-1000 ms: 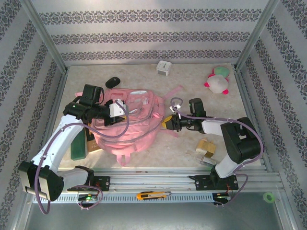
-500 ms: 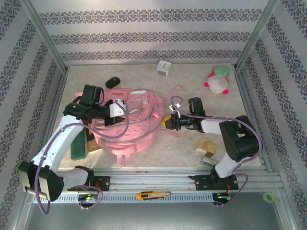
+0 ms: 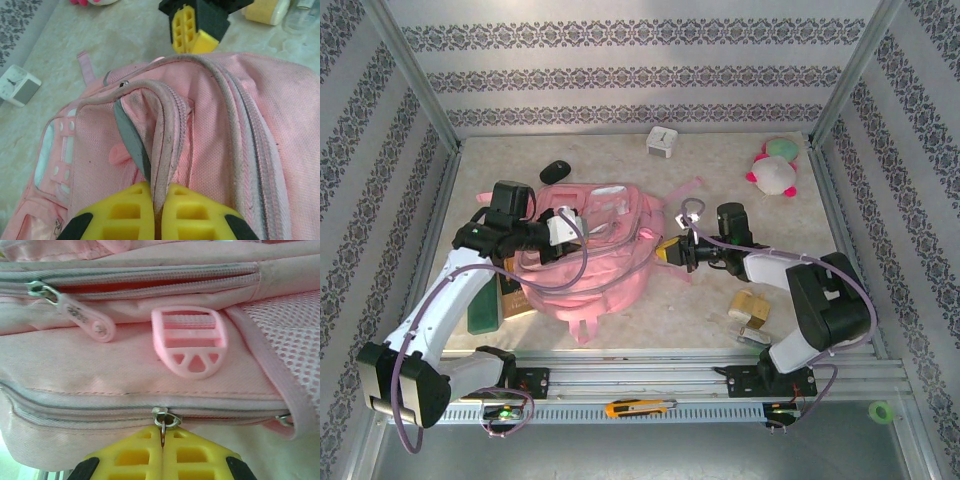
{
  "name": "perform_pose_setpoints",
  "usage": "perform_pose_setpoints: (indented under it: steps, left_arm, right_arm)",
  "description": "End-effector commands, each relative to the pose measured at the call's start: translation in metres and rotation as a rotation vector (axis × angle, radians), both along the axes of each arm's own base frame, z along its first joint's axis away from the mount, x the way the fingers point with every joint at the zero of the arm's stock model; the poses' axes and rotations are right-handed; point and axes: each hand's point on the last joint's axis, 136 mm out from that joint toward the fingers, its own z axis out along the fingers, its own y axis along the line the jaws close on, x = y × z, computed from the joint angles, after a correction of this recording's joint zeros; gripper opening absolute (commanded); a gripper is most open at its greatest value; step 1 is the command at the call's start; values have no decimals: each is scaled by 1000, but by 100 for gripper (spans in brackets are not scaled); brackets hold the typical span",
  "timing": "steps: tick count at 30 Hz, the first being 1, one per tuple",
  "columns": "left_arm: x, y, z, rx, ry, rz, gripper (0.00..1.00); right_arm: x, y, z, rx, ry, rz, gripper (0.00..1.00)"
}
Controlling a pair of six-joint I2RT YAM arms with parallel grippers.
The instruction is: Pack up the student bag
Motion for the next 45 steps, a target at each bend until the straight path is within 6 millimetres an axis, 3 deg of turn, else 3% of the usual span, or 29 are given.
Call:
perform_pose_setpoints:
  steps: [1,8,15,20,24,30,35,45]
  left_arm:
    - [21,-1,29,-45,-141,64,0]
    - [33,7,15,36,-147,151,0]
    - [30,-5,7,34,-124,119,0]
    - [23,-18,16,-46,-113,65,0]
    - [17,-27,24,-109,-111,22,0]
    - [17,-30,31,-150,-122,17,0]
    - [29,-24,37,-156,-148,98,0]
    - [56,-28,18,-81,-169,310,0]
  right_arm:
    - [-13,10,27,49,-71,44,0]
    - [-28,14,41,57,-32,45,0]
    - [-37,24,43,49,14,25,0]
    - [-28,24,34,24,15,-31,0]
    - [-23,26,32,35,24,-33,10]
    - [-22,28,30,48,40,-28,14]
    - [-19,25,28,44,64,-58,0]
    - [-38,33,39,61,119,-54,0]
